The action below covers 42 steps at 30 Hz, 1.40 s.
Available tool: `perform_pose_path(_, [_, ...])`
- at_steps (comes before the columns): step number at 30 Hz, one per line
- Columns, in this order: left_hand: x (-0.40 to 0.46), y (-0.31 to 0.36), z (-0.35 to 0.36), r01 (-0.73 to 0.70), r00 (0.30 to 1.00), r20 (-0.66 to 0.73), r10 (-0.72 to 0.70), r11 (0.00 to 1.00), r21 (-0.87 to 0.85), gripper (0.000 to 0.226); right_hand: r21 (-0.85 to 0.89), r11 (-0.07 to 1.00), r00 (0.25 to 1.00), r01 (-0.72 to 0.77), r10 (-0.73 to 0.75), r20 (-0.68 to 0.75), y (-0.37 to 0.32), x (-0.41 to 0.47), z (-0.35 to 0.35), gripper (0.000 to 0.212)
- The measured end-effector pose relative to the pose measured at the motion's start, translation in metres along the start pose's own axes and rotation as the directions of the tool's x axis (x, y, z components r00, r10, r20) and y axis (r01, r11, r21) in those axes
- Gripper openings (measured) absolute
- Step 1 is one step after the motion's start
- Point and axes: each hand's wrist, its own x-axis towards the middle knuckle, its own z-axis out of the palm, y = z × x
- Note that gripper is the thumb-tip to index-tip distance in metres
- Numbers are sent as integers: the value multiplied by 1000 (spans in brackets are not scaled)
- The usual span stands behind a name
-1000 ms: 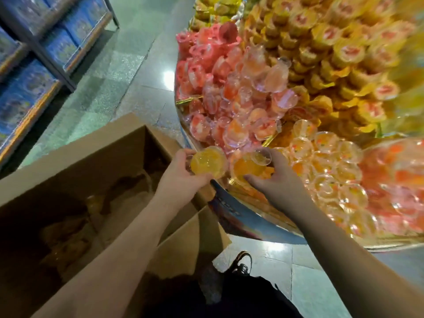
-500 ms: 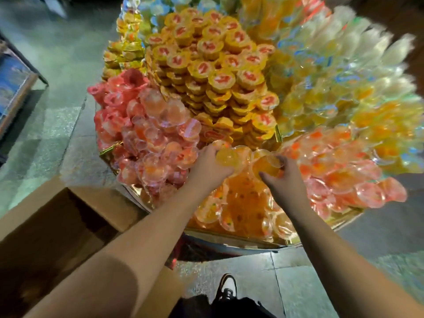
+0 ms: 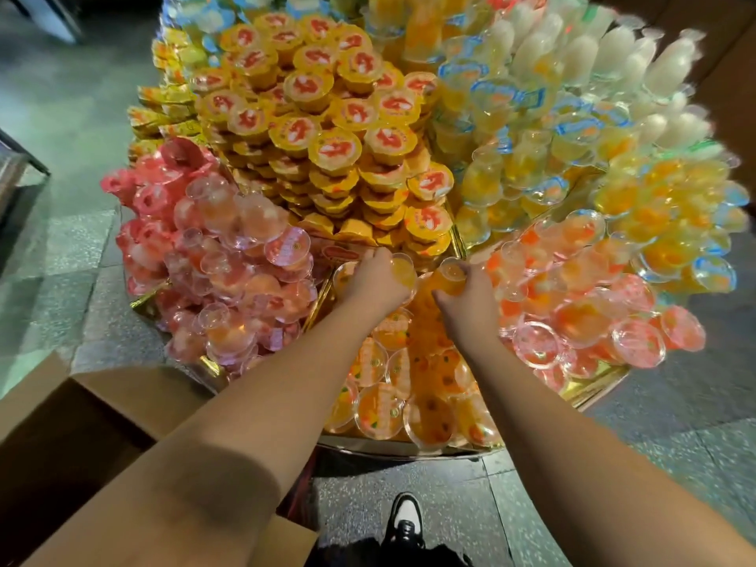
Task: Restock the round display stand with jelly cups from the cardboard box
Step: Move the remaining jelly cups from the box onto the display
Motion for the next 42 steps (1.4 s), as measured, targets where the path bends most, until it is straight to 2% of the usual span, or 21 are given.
perform_pose_path(11, [9,-7,6,11,1000,25,-12,1000,7,72,0,1000,1000,-10,10,22,10,8,9,69])
perform_pose_path(20, [-4,-19,-1,2,1000,25,-1,999,-49,91,-45,998,998,-45,47,49,5,-5,-2,88])
perform_pose_path(24, [-27,-30,-16,-42,999,-29,38,989,-139,79,-39,999,1000,18,-19,-17,-5,-22,-12,77])
perform_pose_path(29, [-87,-68,-59,-69,984,-176,2,923,-378,54,-26,978,978,206,-206,-29,-56,-53,-20,63])
perform_pose_path(32, [-132,-116,-93,-45,964,-252,-88,876,-479,38,-29,915,915,402,-401,48,-107,-80,-2,52])
perform_pose_path(35, [-179,-181,-123,42,917,-305,-258,822,-568,42,-7,835,817,551,-537,212,-159,-121,41,46])
perform_pose_path(38, [-227,-257,-139,161,820,-371,-435,798,-581,40,35,730,668,683,-643,374,-199,-170,102,43])
perform_pose_path(42, [-306,-359,-138,329,708,-420,-567,792,-514,40,103,621,438,777,-651,620,-225,-242,192,38])
